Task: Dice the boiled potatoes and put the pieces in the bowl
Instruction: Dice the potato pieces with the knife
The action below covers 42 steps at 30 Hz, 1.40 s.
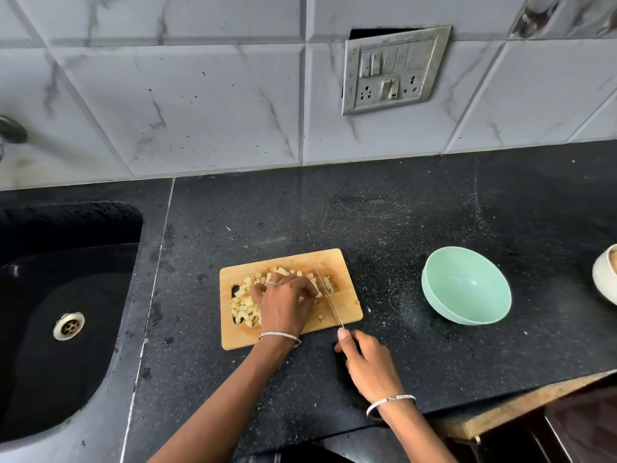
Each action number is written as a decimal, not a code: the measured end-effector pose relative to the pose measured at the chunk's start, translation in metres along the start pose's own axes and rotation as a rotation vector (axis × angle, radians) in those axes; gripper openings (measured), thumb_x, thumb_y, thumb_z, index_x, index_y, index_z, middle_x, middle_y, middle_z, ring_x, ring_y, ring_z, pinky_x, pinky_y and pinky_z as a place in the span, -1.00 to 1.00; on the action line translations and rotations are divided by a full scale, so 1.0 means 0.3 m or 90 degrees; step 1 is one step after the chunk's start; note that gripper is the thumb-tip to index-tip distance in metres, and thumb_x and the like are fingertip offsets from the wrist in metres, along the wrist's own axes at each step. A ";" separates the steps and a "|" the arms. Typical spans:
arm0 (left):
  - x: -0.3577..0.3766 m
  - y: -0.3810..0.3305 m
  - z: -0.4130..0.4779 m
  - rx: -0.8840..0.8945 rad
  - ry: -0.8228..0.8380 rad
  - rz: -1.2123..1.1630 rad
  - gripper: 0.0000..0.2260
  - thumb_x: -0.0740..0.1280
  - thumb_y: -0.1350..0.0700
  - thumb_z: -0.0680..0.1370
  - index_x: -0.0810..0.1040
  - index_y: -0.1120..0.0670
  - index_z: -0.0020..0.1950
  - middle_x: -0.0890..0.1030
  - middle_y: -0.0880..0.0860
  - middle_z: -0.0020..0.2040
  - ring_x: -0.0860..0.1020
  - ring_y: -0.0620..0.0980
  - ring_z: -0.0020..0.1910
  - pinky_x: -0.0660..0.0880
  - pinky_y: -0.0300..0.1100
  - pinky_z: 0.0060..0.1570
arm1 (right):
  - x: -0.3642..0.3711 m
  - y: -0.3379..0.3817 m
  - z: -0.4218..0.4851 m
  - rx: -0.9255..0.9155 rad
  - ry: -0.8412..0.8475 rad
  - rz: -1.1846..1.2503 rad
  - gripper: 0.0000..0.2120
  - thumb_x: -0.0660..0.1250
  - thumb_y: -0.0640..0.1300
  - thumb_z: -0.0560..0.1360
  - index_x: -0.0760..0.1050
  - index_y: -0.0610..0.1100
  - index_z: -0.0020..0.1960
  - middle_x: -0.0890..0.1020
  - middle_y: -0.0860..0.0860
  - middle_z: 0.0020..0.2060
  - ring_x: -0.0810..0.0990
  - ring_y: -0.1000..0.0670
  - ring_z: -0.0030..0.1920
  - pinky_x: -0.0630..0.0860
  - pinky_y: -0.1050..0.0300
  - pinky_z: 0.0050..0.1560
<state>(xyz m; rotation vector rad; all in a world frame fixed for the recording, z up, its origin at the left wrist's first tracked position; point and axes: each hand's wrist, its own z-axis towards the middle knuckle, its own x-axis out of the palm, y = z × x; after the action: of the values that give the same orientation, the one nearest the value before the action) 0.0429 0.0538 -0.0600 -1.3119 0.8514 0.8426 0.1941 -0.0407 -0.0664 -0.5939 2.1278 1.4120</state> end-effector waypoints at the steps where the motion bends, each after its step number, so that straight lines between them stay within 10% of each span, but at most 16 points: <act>1: 0.001 0.003 0.001 -0.007 -0.001 0.004 -0.89 0.49 -0.07 0.37 0.59 -0.14 -0.19 0.58 -0.20 -0.15 0.40 -0.09 0.06 0.15 0.01 0.03 | 0.000 -0.001 0.001 -0.001 -0.001 -0.002 -0.60 0.11 0.17 0.63 0.59 -0.04 -0.11 0.53 0.16 -0.42 0.62 0.03 -0.22 0.49 0.06 -0.12; 12: -0.031 0.013 0.047 -0.020 0.066 0.079 -0.52 0.46 -0.22 0.36 0.50 -0.22 0.26 0.49 -0.12 0.20 0.33 0.00 0.24 0.17 0.07 0.11 | -0.001 0.011 -0.006 0.000 -0.015 -0.049 -0.60 0.07 0.16 0.64 0.58 -0.03 -0.08 0.62 0.11 -0.24 0.61 -0.04 -0.11 0.43 0.05 -0.12; 20: -0.038 0.017 0.089 0.006 0.091 0.096 -0.61 0.44 -0.20 0.40 0.56 -0.26 0.22 0.53 -0.13 0.11 0.37 0.01 0.19 0.22 0.06 0.09 | -0.004 0.037 -0.004 0.005 0.023 -0.066 -0.56 0.04 0.14 0.65 0.55 -0.09 -0.10 0.63 0.05 -0.23 0.60 -0.09 -0.07 0.47 0.00 -0.01; 26: -0.038 0.022 0.085 0.024 0.088 0.099 -0.60 0.44 -0.21 0.41 0.54 -0.25 0.23 0.53 -0.14 0.11 0.36 0.00 0.18 0.22 0.06 0.09 | -0.023 0.033 0.005 0.036 0.030 -0.005 -0.54 0.08 0.17 0.64 0.55 -0.07 -0.21 0.51 0.09 -0.48 0.52 0.01 -0.39 0.47 0.05 -0.23; 32: -0.038 0.017 0.078 0.016 0.068 0.085 -0.58 0.47 -0.26 0.33 0.57 -0.22 0.15 0.57 -0.18 0.06 0.39 -0.03 0.14 0.24 0.04 0.06 | -0.031 0.051 0.007 0.021 -0.006 -0.043 -0.56 0.05 0.13 0.66 0.57 -0.09 -0.12 0.60 0.08 -0.25 0.59 -0.10 -0.06 0.43 0.03 -0.05; 42: -0.041 0.021 0.083 0.017 0.080 0.094 -0.59 0.46 -0.27 0.34 0.58 -0.21 0.14 0.54 -0.17 0.07 0.39 -0.02 0.13 0.21 0.04 0.03 | -0.020 0.067 -0.004 -0.016 -0.022 -0.060 -0.56 0.02 0.13 0.66 0.55 -0.08 -0.10 0.65 0.07 -0.18 0.60 -0.07 -0.08 0.40 0.03 -0.08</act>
<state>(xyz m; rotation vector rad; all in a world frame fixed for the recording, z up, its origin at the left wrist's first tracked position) 0.0329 0.0785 -0.0502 -1.3002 1.0663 0.8666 0.1861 -0.0342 -0.0480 -0.6659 2.0304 1.3886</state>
